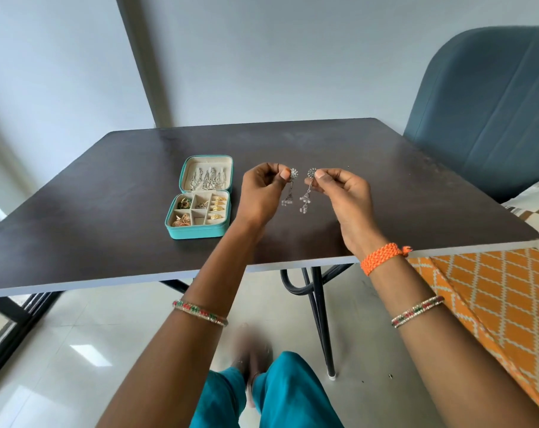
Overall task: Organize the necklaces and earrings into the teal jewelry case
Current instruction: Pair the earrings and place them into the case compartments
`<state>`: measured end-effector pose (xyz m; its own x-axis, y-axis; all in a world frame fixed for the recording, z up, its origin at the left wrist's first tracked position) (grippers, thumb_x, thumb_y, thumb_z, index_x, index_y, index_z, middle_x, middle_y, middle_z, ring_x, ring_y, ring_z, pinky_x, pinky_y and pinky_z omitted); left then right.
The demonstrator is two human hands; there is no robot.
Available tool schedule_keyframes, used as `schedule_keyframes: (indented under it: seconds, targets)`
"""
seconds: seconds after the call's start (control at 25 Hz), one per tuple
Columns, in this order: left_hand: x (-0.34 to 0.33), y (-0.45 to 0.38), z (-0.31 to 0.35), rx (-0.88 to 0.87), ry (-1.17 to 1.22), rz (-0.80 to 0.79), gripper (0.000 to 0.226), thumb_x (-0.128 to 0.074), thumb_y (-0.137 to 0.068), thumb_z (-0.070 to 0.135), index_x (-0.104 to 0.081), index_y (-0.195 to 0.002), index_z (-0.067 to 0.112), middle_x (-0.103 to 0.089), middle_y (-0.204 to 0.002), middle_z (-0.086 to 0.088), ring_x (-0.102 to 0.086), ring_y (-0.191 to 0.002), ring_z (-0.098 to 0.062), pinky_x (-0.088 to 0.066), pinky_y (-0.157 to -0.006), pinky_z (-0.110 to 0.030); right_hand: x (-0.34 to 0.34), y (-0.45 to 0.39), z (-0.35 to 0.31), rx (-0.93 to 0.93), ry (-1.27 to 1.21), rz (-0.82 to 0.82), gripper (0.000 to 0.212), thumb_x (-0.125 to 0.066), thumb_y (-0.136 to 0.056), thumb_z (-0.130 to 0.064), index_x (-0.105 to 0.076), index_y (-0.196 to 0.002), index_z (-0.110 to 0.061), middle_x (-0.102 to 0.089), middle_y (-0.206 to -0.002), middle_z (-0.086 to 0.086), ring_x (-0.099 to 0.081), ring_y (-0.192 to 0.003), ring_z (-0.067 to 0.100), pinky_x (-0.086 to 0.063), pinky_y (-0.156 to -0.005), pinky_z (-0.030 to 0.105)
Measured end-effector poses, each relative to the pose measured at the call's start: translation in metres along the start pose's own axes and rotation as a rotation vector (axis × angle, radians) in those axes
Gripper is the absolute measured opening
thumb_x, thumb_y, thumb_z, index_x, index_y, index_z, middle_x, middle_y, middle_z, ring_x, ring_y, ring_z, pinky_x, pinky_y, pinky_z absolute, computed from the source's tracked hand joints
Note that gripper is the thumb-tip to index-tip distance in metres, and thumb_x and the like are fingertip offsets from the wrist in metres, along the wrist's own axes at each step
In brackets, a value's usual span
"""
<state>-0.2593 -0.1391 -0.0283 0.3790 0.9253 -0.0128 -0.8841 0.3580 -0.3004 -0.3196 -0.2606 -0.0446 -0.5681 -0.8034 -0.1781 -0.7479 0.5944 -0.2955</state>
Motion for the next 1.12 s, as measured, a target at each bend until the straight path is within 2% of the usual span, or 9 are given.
schedule_keyframes:
  seconds: [0.2, 0.36, 0.56, 0.72, 0.88, 1.12]
  targets:
    - [0.013, 0.028, 0.04, -0.019, 0.135, 0.045, 0.013, -0.06, -0.089, 0.002, -0.054, -0.084, 0.013, -0.057, -0.072, -0.001, -0.053, -0.052, 0.007, -0.039, -0.052, -0.006, -0.031, 0.028, -0.039, 0.029, -0.098, 0.016, 0.01, -0.061, -0.09, -0.009, -0.065, -0.082, -0.014, -0.07, -0.078, 0.001, -0.064, -0.068, 0.004, -0.05, -0.063, 0.018]
    - [0.024, 0.042, 0.07, -0.115, 0.112, 0.062, 0.013, -0.063, -0.087, 0.004, -0.055, -0.082, 0.012, -0.061, -0.072, -0.004, -0.054, -0.054, 0.006, -0.039, -0.052, -0.007, -0.044, 0.044, -0.068, 0.084, -0.139, -0.008, 0.01, -0.06, -0.09, -0.008, -0.064, -0.082, -0.013, -0.069, -0.08, 0.006, -0.064, -0.072, 0.009, -0.053, -0.069, 0.025]
    - [0.029, 0.058, 0.087, -0.244, 0.023, 0.17, 0.015, -0.066, -0.086, 0.004, -0.055, -0.08, 0.013, -0.06, -0.069, -0.005, -0.053, -0.06, -0.007, -0.042, -0.055, -0.013, -0.056, 0.056, -0.082, 0.144, -0.12, -0.005, 0.008, -0.061, -0.09, -0.007, -0.064, -0.083, -0.01, -0.068, -0.077, 0.004, -0.062, -0.068, 0.004, -0.05, -0.065, 0.019]
    - [0.032, 0.067, 0.087, -0.232, 0.079, 0.266, 0.008, -0.067, -0.086, 0.006, -0.059, -0.085, 0.007, -0.064, -0.07, -0.004, -0.057, -0.058, -0.003, -0.043, -0.053, -0.013, -0.064, 0.067, -0.086, 0.107, -0.208, -0.044, 0.006, -0.062, -0.088, -0.003, -0.063, -0.085, -0.008, -0.069, -0.085, 0.009, -0.066, -0.079, 0.012, -0.054, -0.076, 0.025]
    - [0.029, 0.081, 0.075, -0.188, 0.15, 0.31, 0.002, -0.069, -0.084, 0.008, -0.069, -0.086, 0.008, -0.069, -0.073, 0.002, -0.062, -0.063, 0.001, -0.047, -0.059, -0.013, -0.073, 0.072, -0.088, 0.057, -0.283, -0.009, 0.011, -0.062, -0.086, 0.003, -0.064, -0.082, -0.007, -0.068, -0.076, 0.002, -0.064, -0.07, 0.007, -0.052, -0.069, 0.019]
    - [0.035, 0.087, 0.072, -0.21, 0.154, 0.379, 0.005, -0.071, -0.082, 0.008, -0.074, -0.085, 0.006, -0.073, -0.077, -0.002, -0.065, -0.074, -0.01, -0.05, -0.069, -0.022, -0.074, 0.078, -0.091, -0.038, -0.347, -0.062, 0.01, -0.062, -0.086, 0.003, -0.065, -0.083, -0.006, -0.068, -0.075, 0.003, -0.064, -0.072, 0.012, -0.053, -0.072, 0.023]
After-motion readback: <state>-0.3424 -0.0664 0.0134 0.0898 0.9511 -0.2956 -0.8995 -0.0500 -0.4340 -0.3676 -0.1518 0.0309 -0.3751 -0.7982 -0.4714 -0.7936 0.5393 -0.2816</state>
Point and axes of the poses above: each hand's wrist, its own y-axis away from the middle knuckle, its own x-axis out of the back of the hand, z = x × y, the point moved 1 cm from there along -y, towards the middle knuckle
